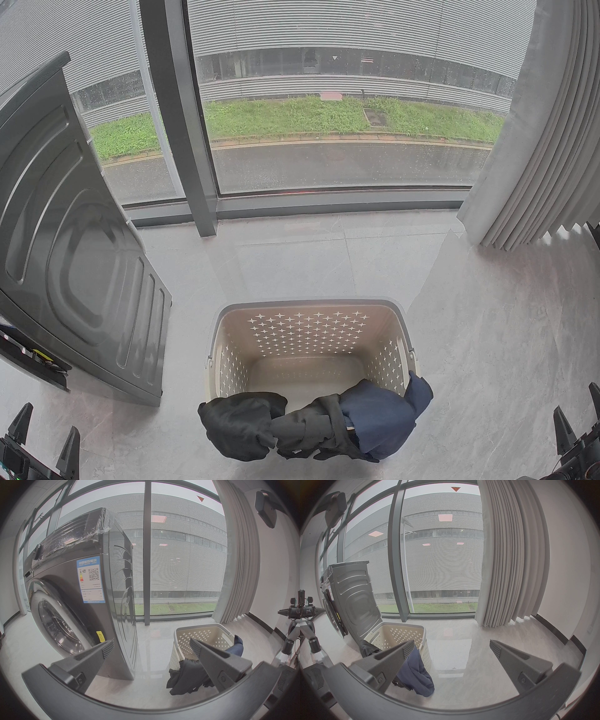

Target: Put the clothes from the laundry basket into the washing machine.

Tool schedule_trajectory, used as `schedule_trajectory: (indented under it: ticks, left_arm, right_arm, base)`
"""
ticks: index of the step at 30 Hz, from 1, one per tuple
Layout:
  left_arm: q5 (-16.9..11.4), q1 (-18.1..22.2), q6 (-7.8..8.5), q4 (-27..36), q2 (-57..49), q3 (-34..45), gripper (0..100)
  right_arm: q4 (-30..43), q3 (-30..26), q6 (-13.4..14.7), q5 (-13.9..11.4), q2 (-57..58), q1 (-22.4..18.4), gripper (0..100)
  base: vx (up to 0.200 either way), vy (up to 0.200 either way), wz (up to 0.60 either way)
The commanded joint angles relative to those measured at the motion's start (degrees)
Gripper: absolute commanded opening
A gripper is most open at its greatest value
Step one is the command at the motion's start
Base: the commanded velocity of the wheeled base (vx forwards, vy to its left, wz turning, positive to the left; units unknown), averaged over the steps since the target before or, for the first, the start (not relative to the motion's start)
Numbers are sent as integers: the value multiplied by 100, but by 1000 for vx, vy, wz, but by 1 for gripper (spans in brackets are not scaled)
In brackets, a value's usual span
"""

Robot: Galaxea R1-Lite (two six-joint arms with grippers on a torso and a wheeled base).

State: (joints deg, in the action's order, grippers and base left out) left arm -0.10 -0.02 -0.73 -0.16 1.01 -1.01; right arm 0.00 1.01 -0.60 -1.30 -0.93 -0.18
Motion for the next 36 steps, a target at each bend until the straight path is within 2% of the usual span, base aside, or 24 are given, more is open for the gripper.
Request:
schedule_trajectory:
  ticks: [1, 11, 17, 26, 36]
  left_arm:
    - [1, -6, 3, -2, -101, 101, 100]
    - [1, 2, 20, -2, -101, 101, 100]
    - [1, 2, 12, -2, -101, 101, 100]
    - [1, 2, 12, -2, -101, 101, 100]
    - [1, 2, 3, -2, -101, 101, 100]
  right_arm:
    - [0, -101, -2, -1, 75, 1, 100]
    - [0, -101, -2, -1, 75, 1, 100]
    - [0, -101, -2, -1, 75, 1, 100]
    - [0, -101, -2, -1, 75, 1, 100]
    - [0, -101, -2, -1, 75, 1, 100]
  base:
    - [200, 0, 0]
    - [20, 0, 0]
    - [200, 0, 0]
    - [0, 0, 0]
    - [200, 0, 0]
